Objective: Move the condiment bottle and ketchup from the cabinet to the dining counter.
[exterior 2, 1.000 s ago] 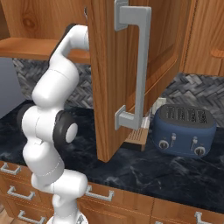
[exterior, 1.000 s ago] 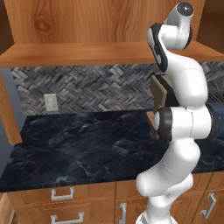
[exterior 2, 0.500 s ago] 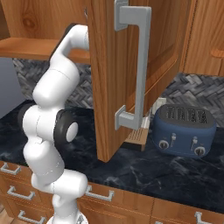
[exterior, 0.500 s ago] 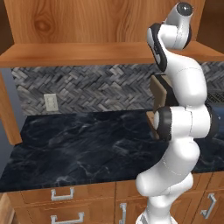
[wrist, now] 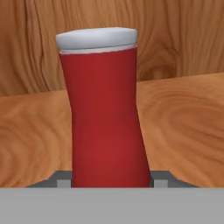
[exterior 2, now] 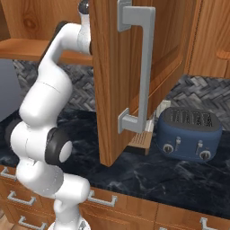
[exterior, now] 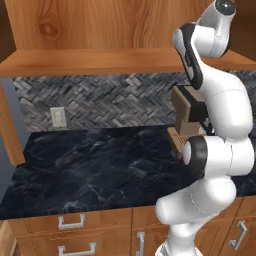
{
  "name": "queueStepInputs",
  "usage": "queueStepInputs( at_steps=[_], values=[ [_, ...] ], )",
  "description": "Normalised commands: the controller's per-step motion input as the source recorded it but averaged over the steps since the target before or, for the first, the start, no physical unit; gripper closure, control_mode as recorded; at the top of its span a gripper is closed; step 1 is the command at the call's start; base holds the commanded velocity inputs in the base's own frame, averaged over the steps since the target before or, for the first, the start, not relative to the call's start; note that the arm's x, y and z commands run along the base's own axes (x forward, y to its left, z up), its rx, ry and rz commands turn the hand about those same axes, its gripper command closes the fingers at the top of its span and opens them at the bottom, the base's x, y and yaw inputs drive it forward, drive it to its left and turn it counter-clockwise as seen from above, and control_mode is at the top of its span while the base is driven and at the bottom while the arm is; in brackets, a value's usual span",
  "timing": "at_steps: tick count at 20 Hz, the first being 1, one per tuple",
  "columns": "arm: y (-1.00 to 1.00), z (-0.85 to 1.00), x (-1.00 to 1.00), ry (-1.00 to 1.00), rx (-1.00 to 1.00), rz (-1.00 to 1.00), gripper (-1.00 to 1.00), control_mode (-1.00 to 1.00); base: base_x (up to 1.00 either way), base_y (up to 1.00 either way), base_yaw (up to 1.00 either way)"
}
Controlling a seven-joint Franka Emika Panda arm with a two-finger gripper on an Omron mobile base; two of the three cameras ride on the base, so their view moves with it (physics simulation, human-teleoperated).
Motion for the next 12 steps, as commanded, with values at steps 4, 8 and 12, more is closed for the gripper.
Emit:
queueStepInputs(
  at_steps=[4, 8, 12],
  values=[
    [0.35, -0.1, -0.86, -0.18, 0.0, 0.0, 1.0, -1.0, 0.0, 0.0, 0.0],
    [0.39, -0.09, -0.89, -0.2, 0.0, 0.0, 1.0, -1.0, 0.0, 0.0, 0.0],
    [0.41, -0.02, -0.86, -0.11, 0.0, 0.0, 1.0, -1.0, 0.0, 0.0, 0.0]
  ],
)
